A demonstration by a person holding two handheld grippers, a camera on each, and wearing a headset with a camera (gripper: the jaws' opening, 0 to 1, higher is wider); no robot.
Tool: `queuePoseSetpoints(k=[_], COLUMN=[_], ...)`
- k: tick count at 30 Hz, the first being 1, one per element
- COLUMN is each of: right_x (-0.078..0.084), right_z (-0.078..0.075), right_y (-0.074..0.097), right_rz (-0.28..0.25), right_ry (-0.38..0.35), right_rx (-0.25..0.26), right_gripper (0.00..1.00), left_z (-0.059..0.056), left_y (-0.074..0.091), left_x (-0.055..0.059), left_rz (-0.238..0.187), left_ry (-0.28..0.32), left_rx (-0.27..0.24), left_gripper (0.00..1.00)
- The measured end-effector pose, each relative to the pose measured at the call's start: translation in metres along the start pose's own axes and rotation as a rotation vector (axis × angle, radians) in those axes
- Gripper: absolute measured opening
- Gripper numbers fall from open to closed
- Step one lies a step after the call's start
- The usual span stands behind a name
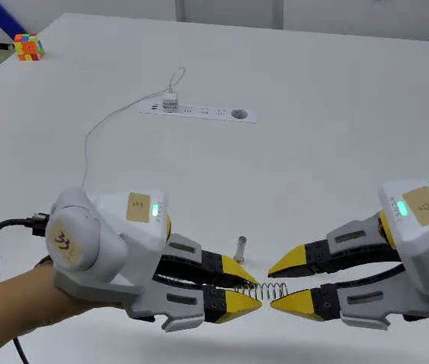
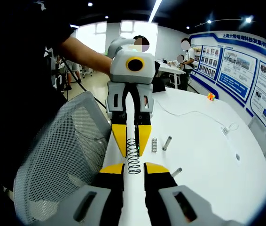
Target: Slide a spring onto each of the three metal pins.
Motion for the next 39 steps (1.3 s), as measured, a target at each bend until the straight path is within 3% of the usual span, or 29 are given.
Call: queuePoseSetpoints(k=[6, 8, 22, 35, 39], right_x=[0.003, 0.002, -0.019, -0.041, -0.042], right_z=[0.001, 0.001, 0.001, -0.002, -0.002], right_y=[-0.002, -0.001, 0.003, -0.004, -0.006], right_rz=[0.000, -0.008, -0.119, -0.232, -0.216], right_ry=[-0.010, -0.009, -0.095, -0.153, -0.157], right_rx=[-0.002, -0.003, -0.007, 0.021, 0.028], right_gripper=[0.13, 0.12, 0.11, 0.11, 0.11], left_z=[-0.002, -0.002, -0.003, -0.003, -0.002], left_y=[0.001, 0.001, -0.001, -0.003, -0.005], left_x=[-0.006, -0.006, -0.001, -0.004, -0.004], left_rz=[-0.031, -0.022, 0.001, -0.011, -0.007], left_ry=[0.009, -0.009, -0.038, -0.031, -0.036], left_rx=[0.016, 0.018, 0.025, 0.016, 0.014], left_gripper=[0.10, 0.10, 0.10, 0.10, 0.10])
Point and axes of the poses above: the centre of the closed fingertips' face, and the gripper's own axes: y roughly backward along the fingers, z roughly to its left, x roughly out of its underside, the point moved 3 cm from there along y, roughly backward along the fingers, and after that the axes turned 12 degrees about -z, right-handed, at the moved point
